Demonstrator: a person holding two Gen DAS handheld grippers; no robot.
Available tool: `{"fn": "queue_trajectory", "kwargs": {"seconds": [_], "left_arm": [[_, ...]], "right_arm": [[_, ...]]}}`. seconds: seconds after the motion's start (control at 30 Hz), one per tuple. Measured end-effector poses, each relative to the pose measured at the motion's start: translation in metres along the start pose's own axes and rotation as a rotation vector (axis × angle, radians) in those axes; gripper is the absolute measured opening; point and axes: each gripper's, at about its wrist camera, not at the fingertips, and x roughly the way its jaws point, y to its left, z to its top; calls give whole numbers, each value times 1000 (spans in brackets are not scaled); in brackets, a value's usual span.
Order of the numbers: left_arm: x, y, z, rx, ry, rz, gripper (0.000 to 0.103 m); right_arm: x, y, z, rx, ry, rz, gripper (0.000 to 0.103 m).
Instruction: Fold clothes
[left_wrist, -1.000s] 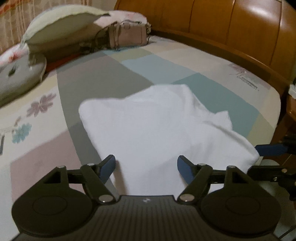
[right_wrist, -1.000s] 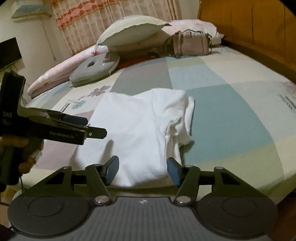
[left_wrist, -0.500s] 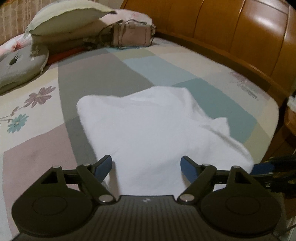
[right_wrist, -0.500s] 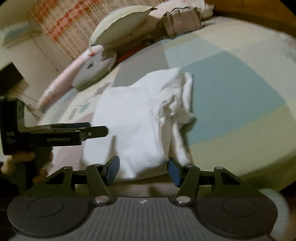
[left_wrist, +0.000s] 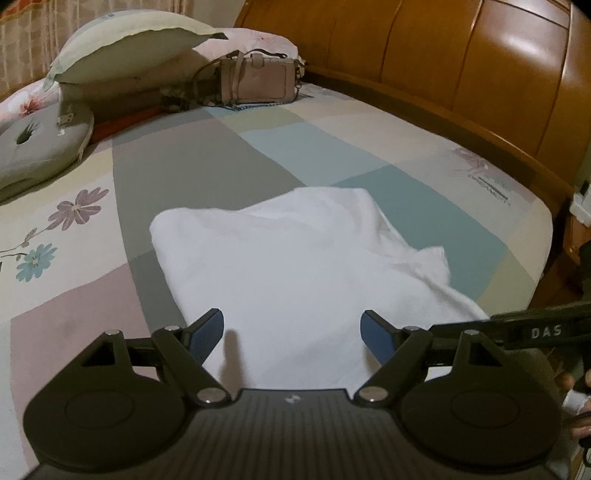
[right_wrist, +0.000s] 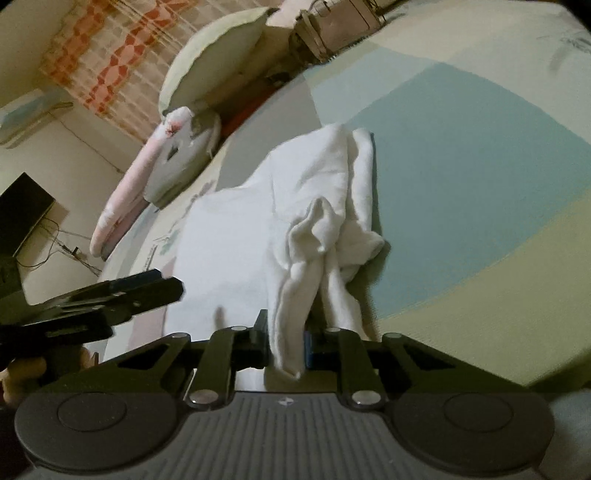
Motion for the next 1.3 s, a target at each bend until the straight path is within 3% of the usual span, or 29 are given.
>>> {"fn": "queue_trajectory", "kwargs": {"seconds": [0.13, 0.37, 0.5, 0.6, 0.73, 0.9, 1.03, 1.13, 1.17, 1.3], "left_arm": [[4, -1, 1, 5, 4, -10, 81], [15, 12, 5, -9, -7, -6, 82], [19, 23, 7, -7, -33, -1, 82], [17, 29, 10, -3, -40, 59, 81], [14, 40, 10, -2, -59, 8, 81], [33, 56, 6, -21, -49, -68, 81], [48, 60, 10, -7, -44, -85, 87], [55, 67, 21, -13, -43, -58, 88], [55, 69, 25, -23, -51, -53, 81], [46, 75, 37, -49, -100, -124, 82]], "right_arm": [[-9, 2, -1, -14, -24, -20, 11], [-15, -3, -12, -22, -10, -54, 14], [-36, 0, 4, -47, -78, -54, 17], [-39, 5, 29, -98, -125, -86, 18], [-14, 14, 67, -190, -142, -110, 25], [48, 30, 102, -261, -58, -49, 26], [87, 31, 100, -302, 41, -119, 23], [85, 20, 95, -291, 22, -118, 21], [83, 17, 93, -276, 16, -116, 21], [79, 18, 85, -280, -1, -136, 20]]}}
